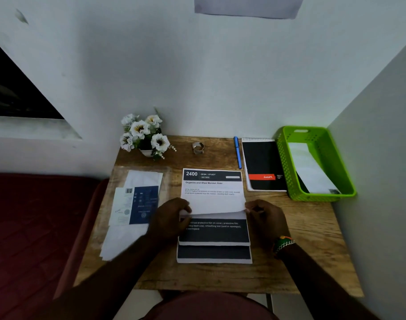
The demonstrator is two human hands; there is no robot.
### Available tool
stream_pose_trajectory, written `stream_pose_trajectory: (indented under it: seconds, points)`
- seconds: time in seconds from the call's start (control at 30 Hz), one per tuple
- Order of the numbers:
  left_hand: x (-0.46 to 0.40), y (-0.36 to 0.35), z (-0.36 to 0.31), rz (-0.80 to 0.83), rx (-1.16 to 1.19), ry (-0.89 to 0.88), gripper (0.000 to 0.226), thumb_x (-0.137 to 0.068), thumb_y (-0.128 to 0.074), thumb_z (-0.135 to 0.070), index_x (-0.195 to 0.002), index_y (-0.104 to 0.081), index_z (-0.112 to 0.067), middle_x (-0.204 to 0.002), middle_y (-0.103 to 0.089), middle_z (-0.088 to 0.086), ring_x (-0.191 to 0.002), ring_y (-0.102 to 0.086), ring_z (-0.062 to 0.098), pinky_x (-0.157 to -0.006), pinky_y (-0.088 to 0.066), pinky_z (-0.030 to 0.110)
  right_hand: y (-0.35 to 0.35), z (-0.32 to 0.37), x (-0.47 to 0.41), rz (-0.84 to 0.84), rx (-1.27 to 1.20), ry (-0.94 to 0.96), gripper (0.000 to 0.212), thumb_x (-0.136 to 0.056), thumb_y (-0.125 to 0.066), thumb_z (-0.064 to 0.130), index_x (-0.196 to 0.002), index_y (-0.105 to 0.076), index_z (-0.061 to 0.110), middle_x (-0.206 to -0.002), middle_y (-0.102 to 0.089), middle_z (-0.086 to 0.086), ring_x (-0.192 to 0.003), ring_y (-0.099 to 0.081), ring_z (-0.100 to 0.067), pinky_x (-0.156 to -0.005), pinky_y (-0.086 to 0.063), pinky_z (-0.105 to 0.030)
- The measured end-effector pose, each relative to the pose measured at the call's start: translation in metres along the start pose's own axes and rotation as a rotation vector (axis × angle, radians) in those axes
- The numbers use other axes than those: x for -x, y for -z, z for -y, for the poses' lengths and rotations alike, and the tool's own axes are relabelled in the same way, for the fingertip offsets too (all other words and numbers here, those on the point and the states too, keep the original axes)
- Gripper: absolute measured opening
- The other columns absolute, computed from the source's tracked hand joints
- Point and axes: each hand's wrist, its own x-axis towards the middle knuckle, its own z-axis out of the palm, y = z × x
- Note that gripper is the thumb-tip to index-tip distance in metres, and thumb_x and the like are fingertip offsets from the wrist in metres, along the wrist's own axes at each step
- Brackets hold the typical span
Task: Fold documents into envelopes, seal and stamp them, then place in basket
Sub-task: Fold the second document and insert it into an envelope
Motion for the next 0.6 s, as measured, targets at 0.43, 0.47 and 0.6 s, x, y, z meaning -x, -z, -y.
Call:
stream_pose_trajectory:
  seconds: [0.43,0.47,0.6]
  points:
    - [-0.012,-0.036,-0.053,0.07,-0.121,0.015,0.071,-0.099,-0.052,-0.034,-0.158,-0.019,-0.012,-0.166,-0.014,0.008,-0.153,-0.012,0.024,-0.125,-0.013,0.039,-0.054,0.048,0.015,0.038,0.281,0.242,0.051,-0.086,-0.053,0.025,-0.136,-0.057,0.016,-0.144,-0.056,-0.007,-0.134,-0.049,-0.025,-0.109,-0.039,-0.047]
    - [-0.013,-0.041,-0.057,0.129,-0.173,0.016,0.076,-0.1,-0.049,-0.038,-0.158,-0.008,-0.011,-0.166,-0.001,0.008,-0.154,-0.001,0.024,-0.125,-0.007,0.04,-0.065,0.054,0.013,0.074,0.271,0.253,0.054,-0.09,-0.047,0.029,-0.14,-0.053,0.011,-0.147,-0.052,-0.011,-0.137,-0.047,-0.027,-0.113,-0.036,-0.046]
    - [-0.011,-0.055,-0.056,0.307,-0.33,0.063,0.1,-0.094,-0.047,-0.061,-0.154,0.019,-0.016,-0.16,0.027,0.007,-0.149,0.024,0.025,-0.124,0.005,0.046,-0.09,0.066,0.008,0.252,0.316,0.227,0.073,-0.092,-0.016,0.046,-0.155,-0.027,0.01,-0.162,-0.024,-0.01,-0.151,-0.021,-0.023,-0.123,-0.022,-0.047]
